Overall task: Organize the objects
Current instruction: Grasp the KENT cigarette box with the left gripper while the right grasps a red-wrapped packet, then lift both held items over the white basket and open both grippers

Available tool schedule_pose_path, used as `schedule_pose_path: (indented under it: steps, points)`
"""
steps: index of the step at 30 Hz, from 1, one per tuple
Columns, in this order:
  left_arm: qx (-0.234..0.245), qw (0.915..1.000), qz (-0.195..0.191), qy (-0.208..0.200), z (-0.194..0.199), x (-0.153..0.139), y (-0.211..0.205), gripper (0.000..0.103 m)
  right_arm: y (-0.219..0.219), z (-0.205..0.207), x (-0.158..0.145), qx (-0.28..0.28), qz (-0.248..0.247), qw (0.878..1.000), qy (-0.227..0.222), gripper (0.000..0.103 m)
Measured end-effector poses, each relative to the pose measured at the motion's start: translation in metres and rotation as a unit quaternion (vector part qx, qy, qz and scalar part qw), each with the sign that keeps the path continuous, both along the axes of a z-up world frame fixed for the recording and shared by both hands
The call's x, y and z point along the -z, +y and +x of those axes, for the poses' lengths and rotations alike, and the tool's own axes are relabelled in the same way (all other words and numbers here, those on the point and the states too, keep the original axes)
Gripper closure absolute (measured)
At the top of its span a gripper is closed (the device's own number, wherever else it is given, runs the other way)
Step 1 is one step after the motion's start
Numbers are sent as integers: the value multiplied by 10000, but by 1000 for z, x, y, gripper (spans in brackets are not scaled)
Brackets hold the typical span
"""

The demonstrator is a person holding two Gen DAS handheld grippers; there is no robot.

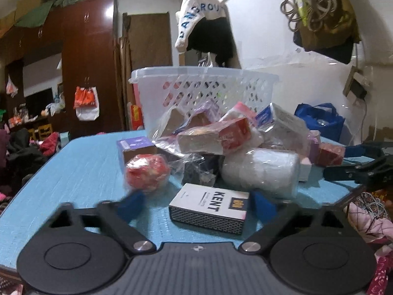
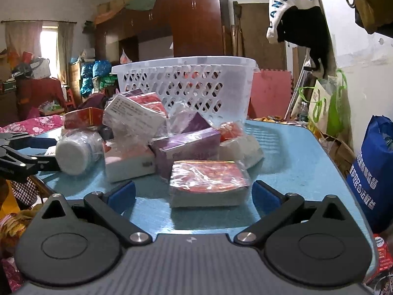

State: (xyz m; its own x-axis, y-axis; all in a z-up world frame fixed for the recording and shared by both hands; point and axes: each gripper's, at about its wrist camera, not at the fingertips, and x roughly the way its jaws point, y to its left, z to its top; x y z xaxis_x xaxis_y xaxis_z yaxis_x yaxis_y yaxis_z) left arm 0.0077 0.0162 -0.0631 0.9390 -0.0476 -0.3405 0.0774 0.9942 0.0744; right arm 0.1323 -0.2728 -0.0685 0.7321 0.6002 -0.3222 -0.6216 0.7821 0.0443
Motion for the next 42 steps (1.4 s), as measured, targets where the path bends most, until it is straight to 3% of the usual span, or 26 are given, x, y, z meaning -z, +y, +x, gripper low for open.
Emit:
schedule_pose_path:
  steps: [2, 3, 5, 6, 12, 19, 24, 27, 31, 35, 37, 39, 42]
  points:
    - [111, 9999, 57, -53, -3, -1, -2, 39, 0, 0, 0, -28, 14, 10000, -40, 2]
    - [109, 9999, 81, -79, -4, -1, -2, 39, 1, -1, -1, -52, 15, 10000, -48, 7]
    - [99, 9997, 183, -132, -7, -1, -5, 39, 1, -2, -3, -117, -1, 9999, -68, 22]
    - [112, 9996, 215, -151, -9, -1, -6, 39, 1, -3, -4, -154, -6, 9999, -71, 35]
    - [167, 9993, 141, -307, -20, -20, -2, 39, 4, -13, -14, -152, -188, 9994, -239, 35]
    - [226, 9971, -429, -585, -6, -70, 12, 39, -7, 0, -74, -311, 441, 9984, -189, 35]
    - [213, 9954, -712, -600, 62, -121, 14, 39, 29, 55, -135, -274, 342, 9981, -424, 35]
    - [97, 9963, -763, -376, 117, -140, 12, 39, 56, 96, -154, -41, 143, 9988, -470, 35]
    - [-179, 9959, -888, 22, 176, -141, 16, 39, 73, 142, -151, 112, 138, 9998, -132, 35]
    - [-403, 9957, -788, 270, 199, -132, 17, 37, 84, 172, -133, 190, -6, 9995, 250, 33]
    - [-508, 9957, -753, 188, 198, -133, 17, 25, 81, 171, -128, 254, -28, 9994, 248, 14]
    - [-498, 9956, -792, -32, 186, -135, 19, 19, 73, 158, -131, 282, 149, 9994, 103, 3]
    - [-471, 9949, -866, -205, 170, -144, 25, 14, 60, 131, -139, -24, 261, 9996, -55, 0]
